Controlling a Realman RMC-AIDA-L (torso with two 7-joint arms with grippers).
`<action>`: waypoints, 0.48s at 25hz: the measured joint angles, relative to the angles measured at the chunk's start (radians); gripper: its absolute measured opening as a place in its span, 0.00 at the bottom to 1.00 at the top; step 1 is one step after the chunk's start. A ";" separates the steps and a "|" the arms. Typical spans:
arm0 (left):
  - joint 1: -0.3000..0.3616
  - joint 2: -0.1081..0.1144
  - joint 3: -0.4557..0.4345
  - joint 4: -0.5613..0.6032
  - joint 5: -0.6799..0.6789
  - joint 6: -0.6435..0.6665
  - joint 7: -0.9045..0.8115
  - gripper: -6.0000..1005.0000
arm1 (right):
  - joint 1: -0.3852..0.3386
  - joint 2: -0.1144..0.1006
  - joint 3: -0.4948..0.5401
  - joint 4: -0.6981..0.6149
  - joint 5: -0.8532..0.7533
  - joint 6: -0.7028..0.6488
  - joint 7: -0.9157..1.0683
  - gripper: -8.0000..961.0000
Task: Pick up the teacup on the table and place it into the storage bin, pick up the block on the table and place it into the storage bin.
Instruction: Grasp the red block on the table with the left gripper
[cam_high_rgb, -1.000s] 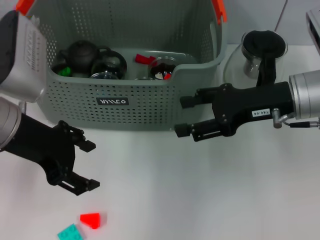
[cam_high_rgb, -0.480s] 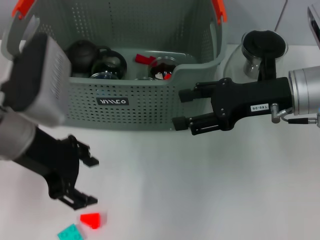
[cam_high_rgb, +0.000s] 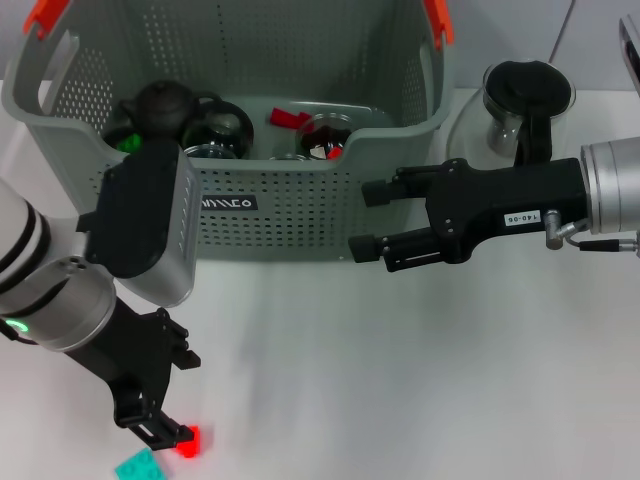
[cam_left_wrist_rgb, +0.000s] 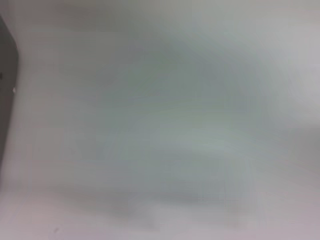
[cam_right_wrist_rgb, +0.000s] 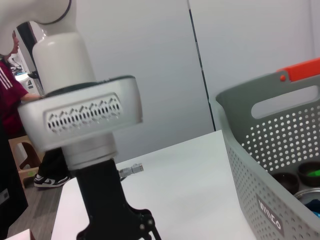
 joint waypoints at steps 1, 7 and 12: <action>0.000 0.000 0.011 0.002 0.004 -0.007 -0.004 0.78 | -0.001 0.000 0.000 0.000 0.000 0.000 0.000 0.89; 0.000 0.000 0.053 0.027 0.014 -0.022 -0.012 0.78 | -0.003 0.000 0.002 0.000 0.000 0.000 -0.004 0.89; 0.001 0.000 0.103 0.043 0.022 -0.033 -0.033 0.78 | -0.005 0.001 0.016 0.000 0.000 -0.003 -0.017 0.89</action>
